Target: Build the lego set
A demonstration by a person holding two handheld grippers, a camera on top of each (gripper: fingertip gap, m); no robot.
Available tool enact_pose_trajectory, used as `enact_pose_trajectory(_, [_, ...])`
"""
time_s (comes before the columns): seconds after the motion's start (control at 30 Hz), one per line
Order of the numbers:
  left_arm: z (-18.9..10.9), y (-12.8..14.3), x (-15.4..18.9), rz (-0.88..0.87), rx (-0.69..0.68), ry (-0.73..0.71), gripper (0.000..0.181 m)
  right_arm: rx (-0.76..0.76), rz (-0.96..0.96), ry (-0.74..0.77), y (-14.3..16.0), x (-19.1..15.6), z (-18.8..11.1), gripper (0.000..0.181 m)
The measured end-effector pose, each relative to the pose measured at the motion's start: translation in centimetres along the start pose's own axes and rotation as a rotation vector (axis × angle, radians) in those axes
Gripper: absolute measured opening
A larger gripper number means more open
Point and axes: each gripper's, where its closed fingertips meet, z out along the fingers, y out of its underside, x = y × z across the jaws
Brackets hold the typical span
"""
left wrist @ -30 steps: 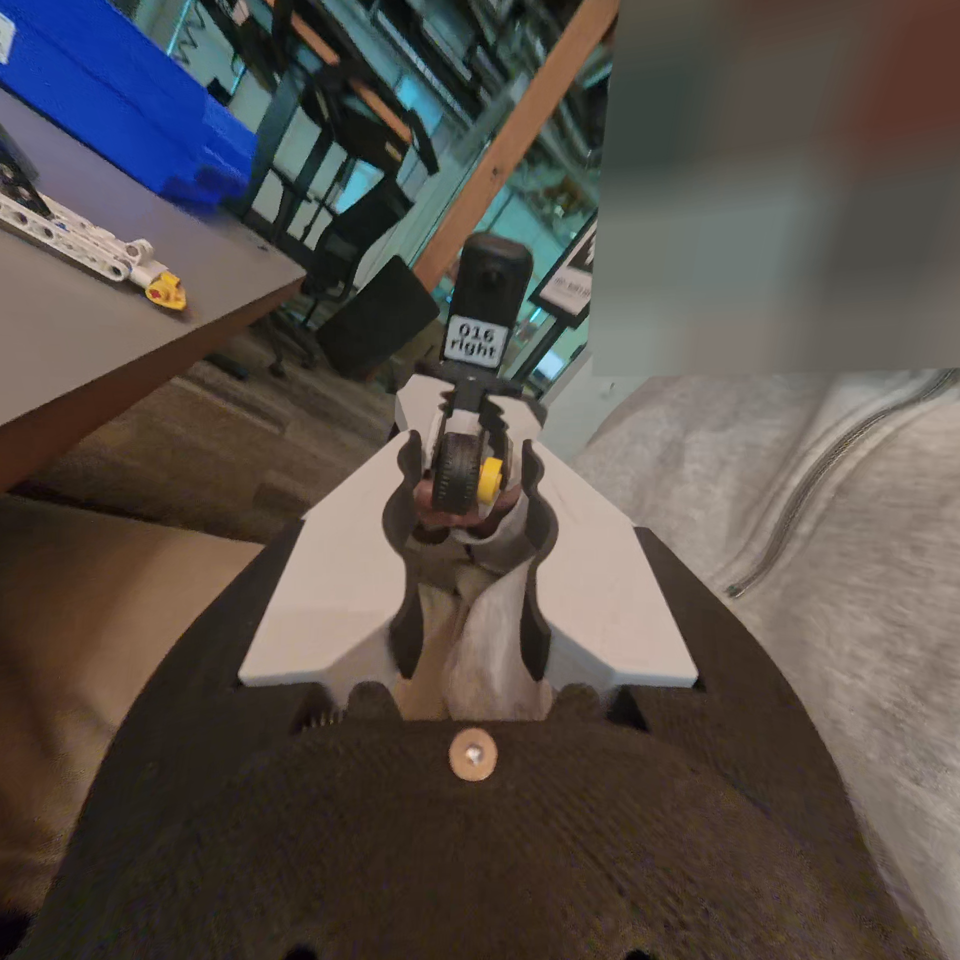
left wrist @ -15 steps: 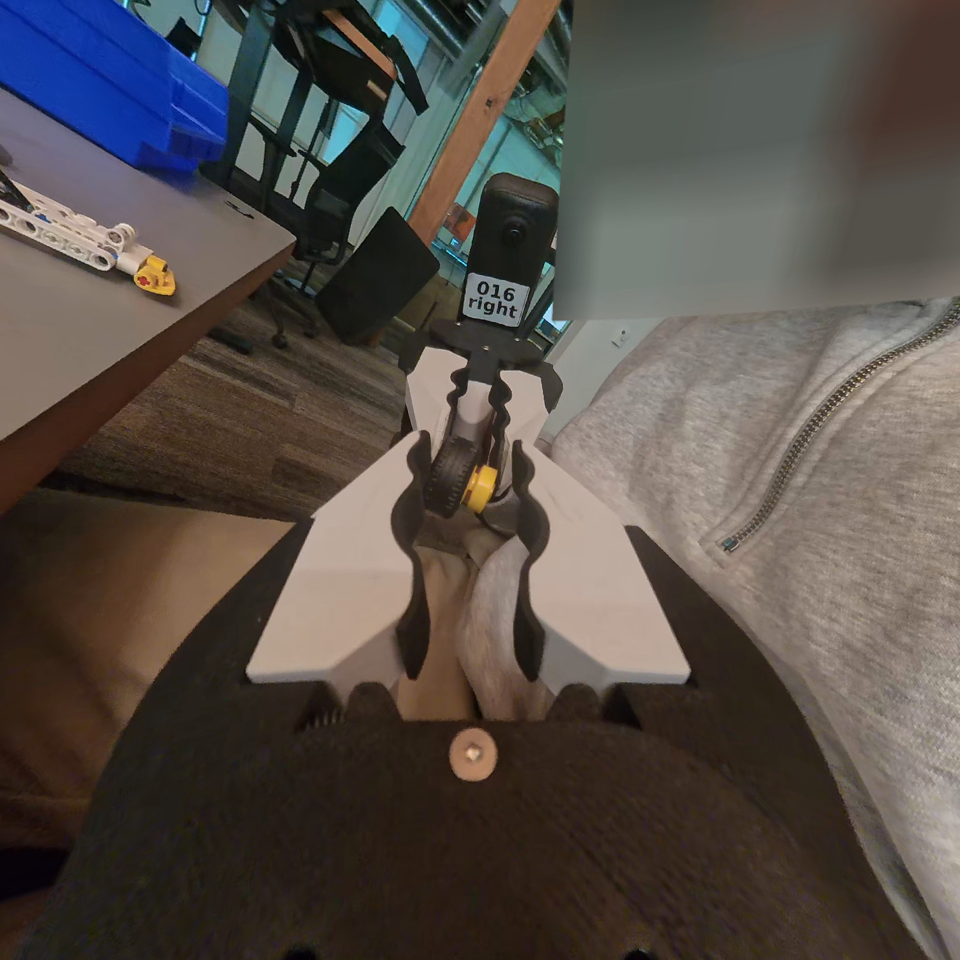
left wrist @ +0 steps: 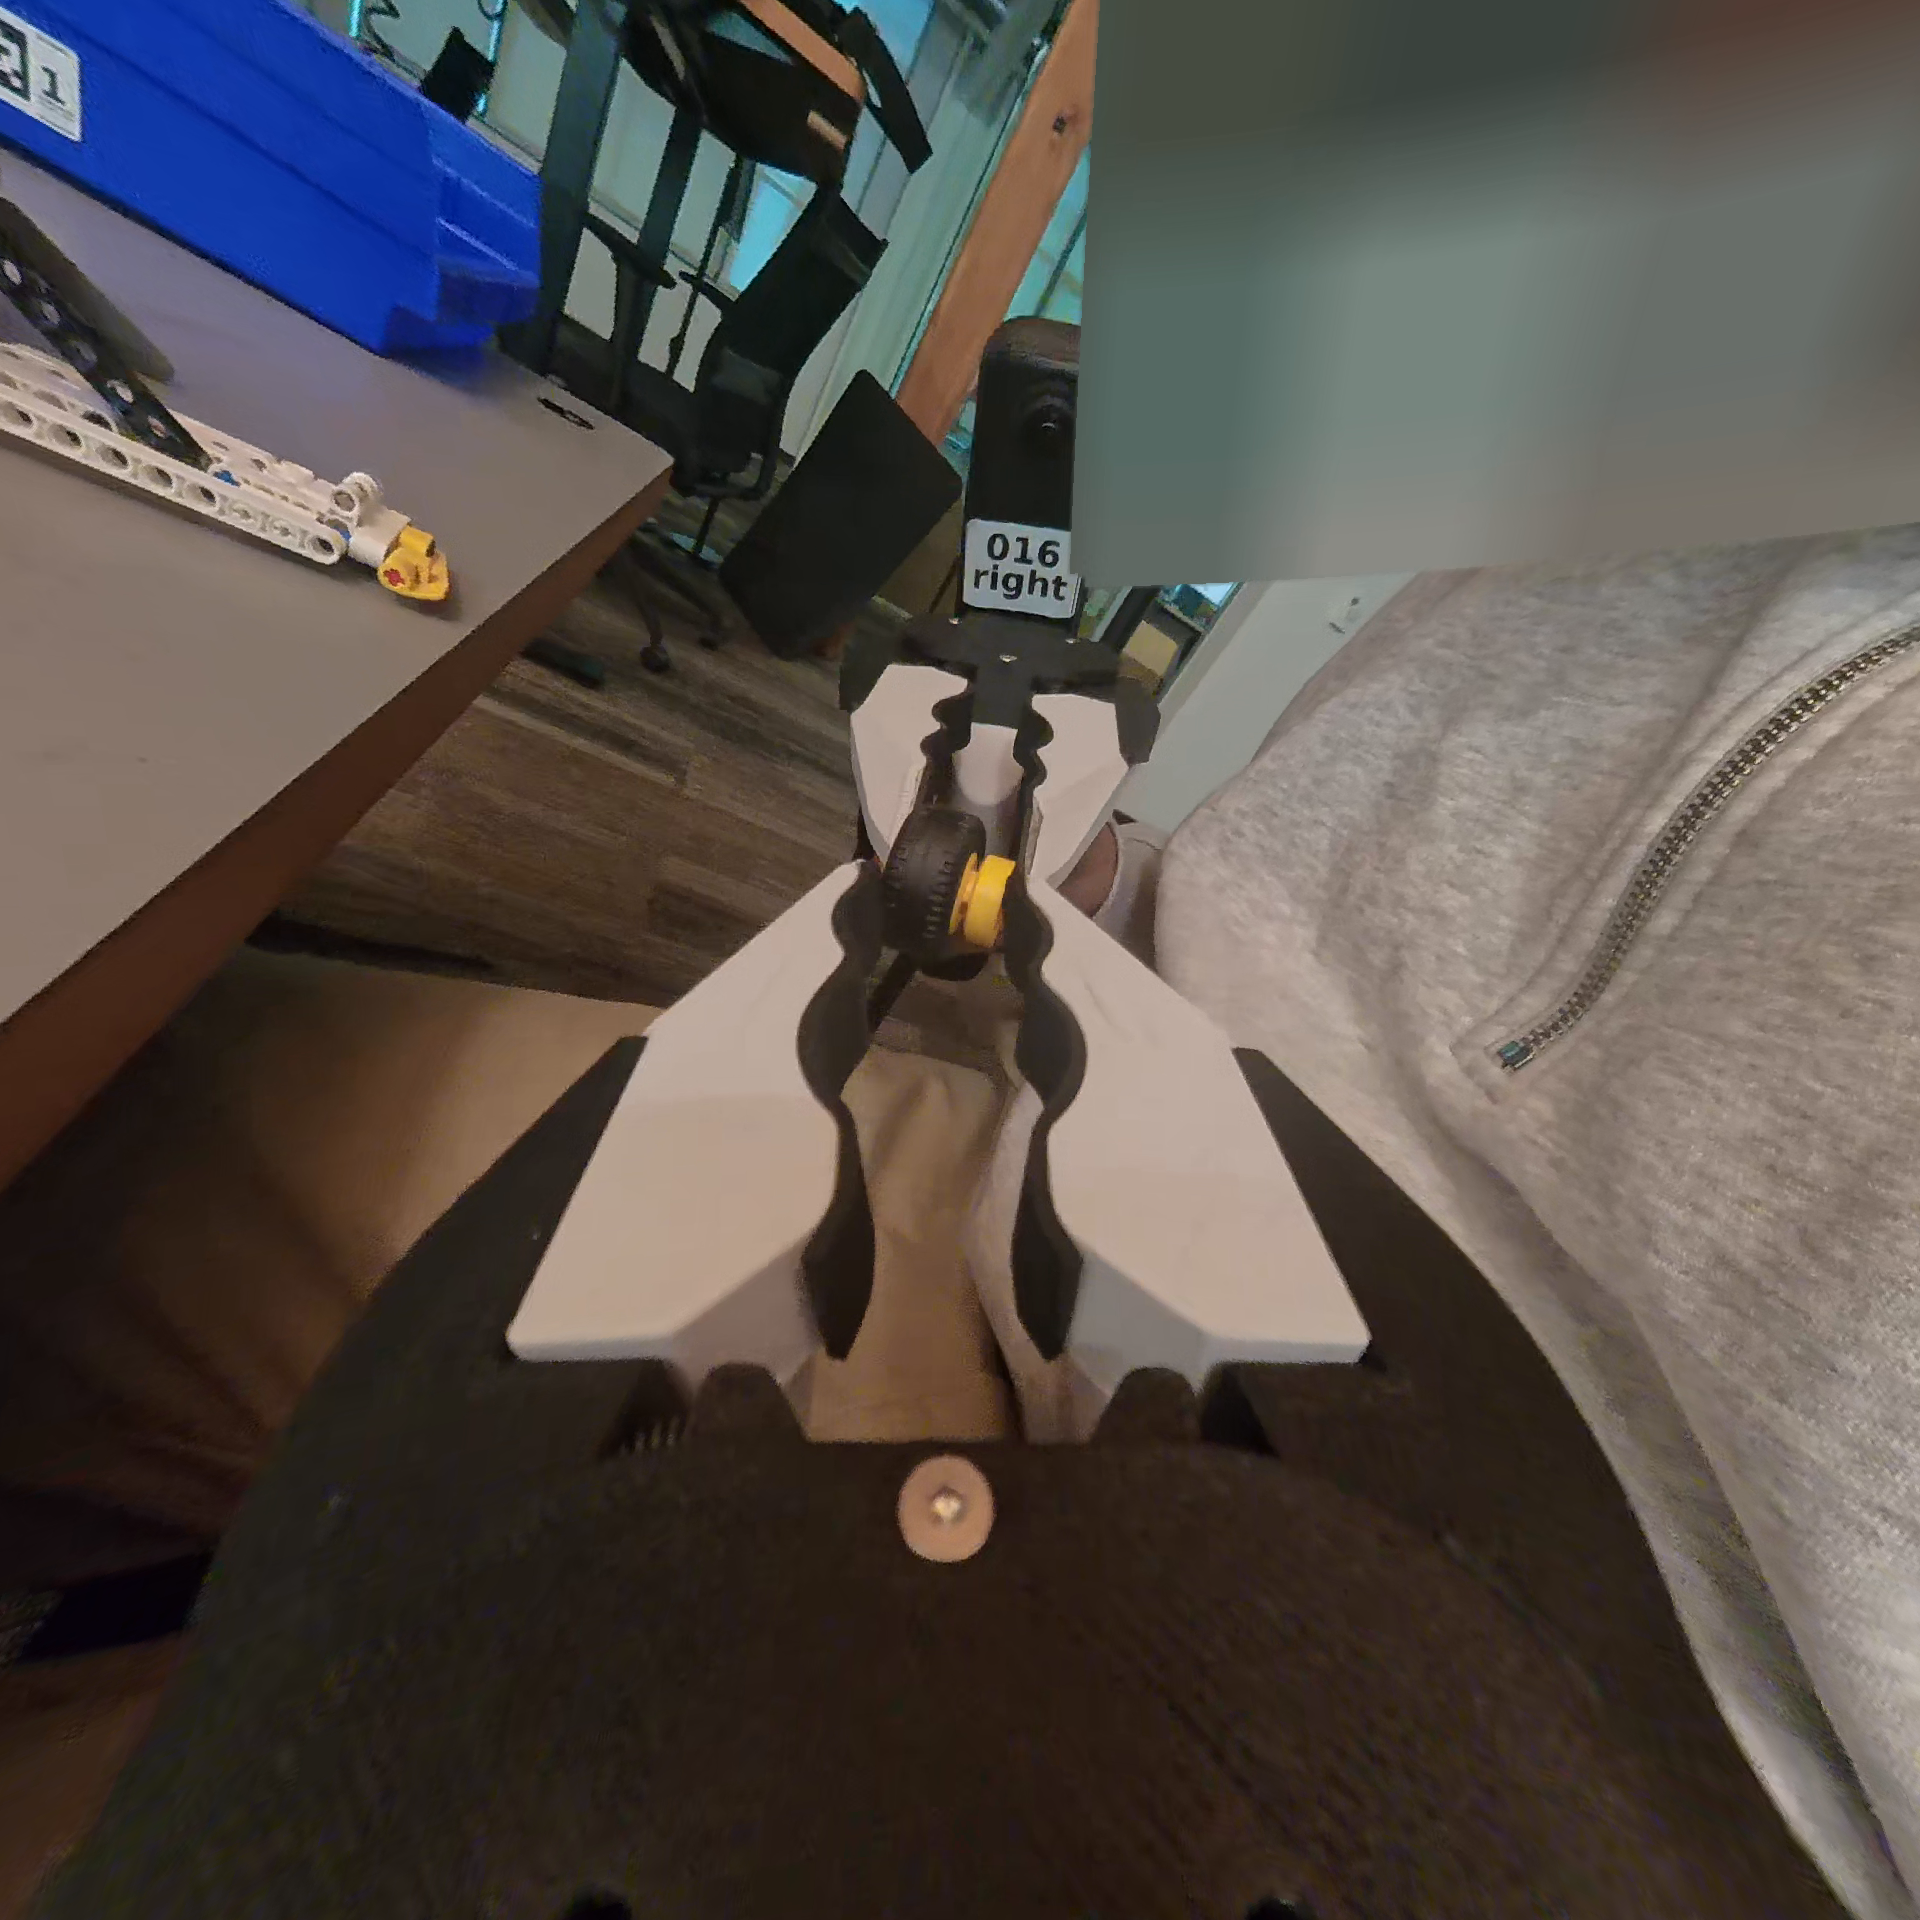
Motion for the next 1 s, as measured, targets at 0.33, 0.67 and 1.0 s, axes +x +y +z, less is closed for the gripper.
enact_pose_trajectory(0.33, [0.4, -0.3, 0.0, 0.010, 0.028, -0.044, 0.022, 0.032, 0.031, -0.010, -0.4, 0.1, -0.3, 0.019])
enact_pose_trajectory(0.67, [0.5, -0.5, -0.6, 0.001, 0.033, -0.092, 0.021, 0.055, 0.058, 0.012, -0.7, 0.6, -0.3, 0.019])
enact_pose_trajectory(1.0, [0.4, -2.1, -0.6, -0.041, 0.145, -0.047, 0.023, 0.115, -0.298, 0.167, -2.4, 0.7, -0.3, 0.020])
